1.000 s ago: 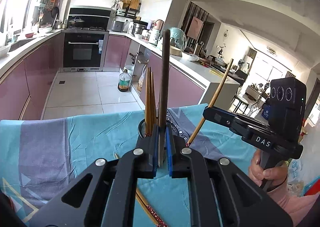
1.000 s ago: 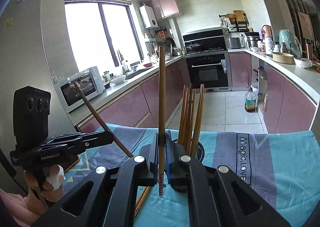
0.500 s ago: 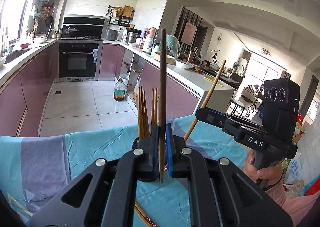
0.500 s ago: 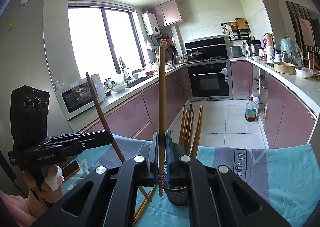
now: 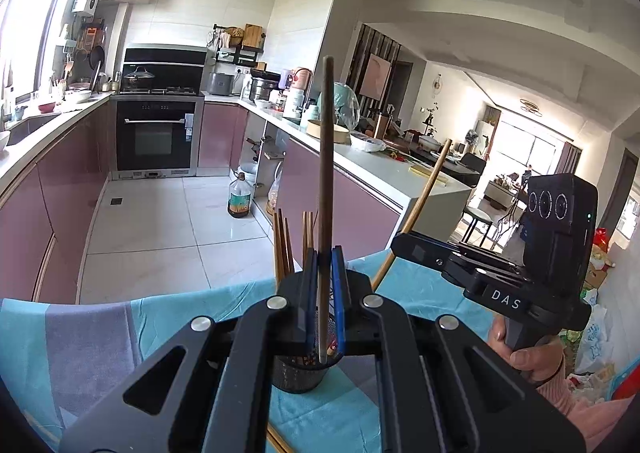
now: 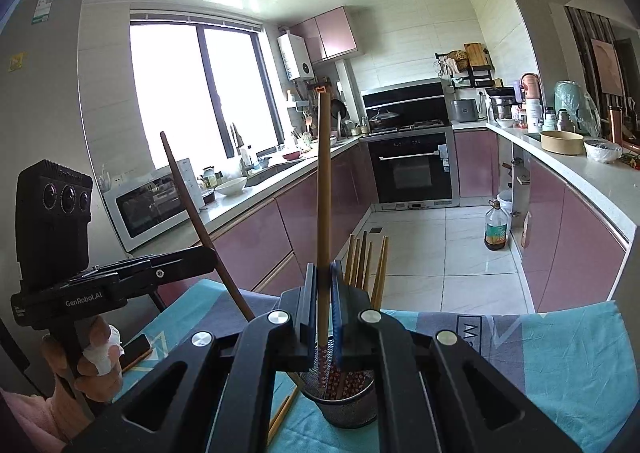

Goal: Organize utensils
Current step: 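Lower both chopsticks into the mesh cup and open both grippers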

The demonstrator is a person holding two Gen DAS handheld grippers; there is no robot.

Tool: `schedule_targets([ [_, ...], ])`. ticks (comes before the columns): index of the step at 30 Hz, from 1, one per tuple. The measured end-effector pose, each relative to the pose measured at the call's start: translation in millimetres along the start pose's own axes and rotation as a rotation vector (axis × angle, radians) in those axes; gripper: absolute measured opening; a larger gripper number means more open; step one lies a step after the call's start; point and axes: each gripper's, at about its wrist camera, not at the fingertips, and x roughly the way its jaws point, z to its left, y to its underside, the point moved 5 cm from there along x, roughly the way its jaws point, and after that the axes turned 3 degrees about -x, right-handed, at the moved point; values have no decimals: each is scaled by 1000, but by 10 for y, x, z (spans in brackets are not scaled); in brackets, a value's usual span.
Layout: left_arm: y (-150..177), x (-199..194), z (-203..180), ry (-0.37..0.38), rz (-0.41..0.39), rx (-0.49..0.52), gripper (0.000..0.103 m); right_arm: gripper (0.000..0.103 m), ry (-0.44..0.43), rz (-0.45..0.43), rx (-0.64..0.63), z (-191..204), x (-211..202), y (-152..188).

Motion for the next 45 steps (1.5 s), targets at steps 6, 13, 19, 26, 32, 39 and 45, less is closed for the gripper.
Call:
schedule_targets([
  [6,63,88,26,-24,17,10,8,5,17,20,13,-44,93,71],
  [13,219,233,48,-51,80,28,8,5,26,74,20,-38,254,207],
  [19,408,319,99,-71,135,26,8,5,33,130,21,-41,398,330],
  [26,574,352,124,-99,178,35,8,5,45,171,22,-77,544,410],
  [32,596,421,126,-107,210,46,8,5,55,204,18,-93,662,463],
  [39,539,571,192,-125,238,41,8,6,73,245,25,-117,778,547],
  [45,441,772,263,-132,251,31,8,8,85,261,44,-180,844,582],
])
